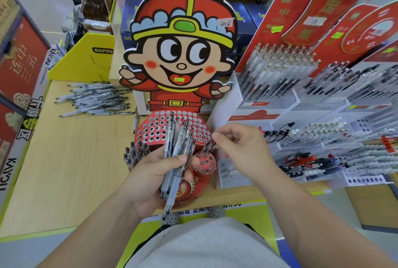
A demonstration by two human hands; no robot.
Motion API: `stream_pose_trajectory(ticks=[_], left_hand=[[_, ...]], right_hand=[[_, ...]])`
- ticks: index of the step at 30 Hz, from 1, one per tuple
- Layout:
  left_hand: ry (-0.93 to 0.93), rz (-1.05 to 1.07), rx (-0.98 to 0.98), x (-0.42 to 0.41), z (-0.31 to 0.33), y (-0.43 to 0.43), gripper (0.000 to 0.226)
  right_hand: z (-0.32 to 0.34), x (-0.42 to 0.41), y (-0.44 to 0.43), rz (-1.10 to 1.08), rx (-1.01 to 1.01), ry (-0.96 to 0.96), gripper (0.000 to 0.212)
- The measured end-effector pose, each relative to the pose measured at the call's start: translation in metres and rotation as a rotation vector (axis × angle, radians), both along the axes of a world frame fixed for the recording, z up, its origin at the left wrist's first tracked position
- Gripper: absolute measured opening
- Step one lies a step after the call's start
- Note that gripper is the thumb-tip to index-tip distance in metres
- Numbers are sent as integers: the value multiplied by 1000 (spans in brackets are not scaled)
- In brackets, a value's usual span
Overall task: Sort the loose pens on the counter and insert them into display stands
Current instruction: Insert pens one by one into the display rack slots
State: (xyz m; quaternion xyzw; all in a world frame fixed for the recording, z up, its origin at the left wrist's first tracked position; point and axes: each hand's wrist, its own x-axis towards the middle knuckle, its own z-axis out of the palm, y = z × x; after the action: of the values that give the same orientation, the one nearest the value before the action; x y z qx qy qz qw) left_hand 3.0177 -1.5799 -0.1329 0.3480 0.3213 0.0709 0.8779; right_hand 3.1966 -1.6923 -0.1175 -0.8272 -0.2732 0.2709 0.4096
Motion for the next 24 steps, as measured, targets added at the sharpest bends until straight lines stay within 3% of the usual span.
stream_pose_trajectory(ticks=[2,4,14,24], left_hand=[[-38,-40,-19,4,2,-3,20],[-65,-66,-23,8,3,-5,24],[-36,-107,-11,14,4,-10,17],[156,113,-7,15,-5,-6,23]], right_hand=[[10,-7,1,23,45,301,6],[13,-12,1,57,41,431,8],[8,-17,-7,72,85,542,6],[15,3,-16,-35,162,515,5]])
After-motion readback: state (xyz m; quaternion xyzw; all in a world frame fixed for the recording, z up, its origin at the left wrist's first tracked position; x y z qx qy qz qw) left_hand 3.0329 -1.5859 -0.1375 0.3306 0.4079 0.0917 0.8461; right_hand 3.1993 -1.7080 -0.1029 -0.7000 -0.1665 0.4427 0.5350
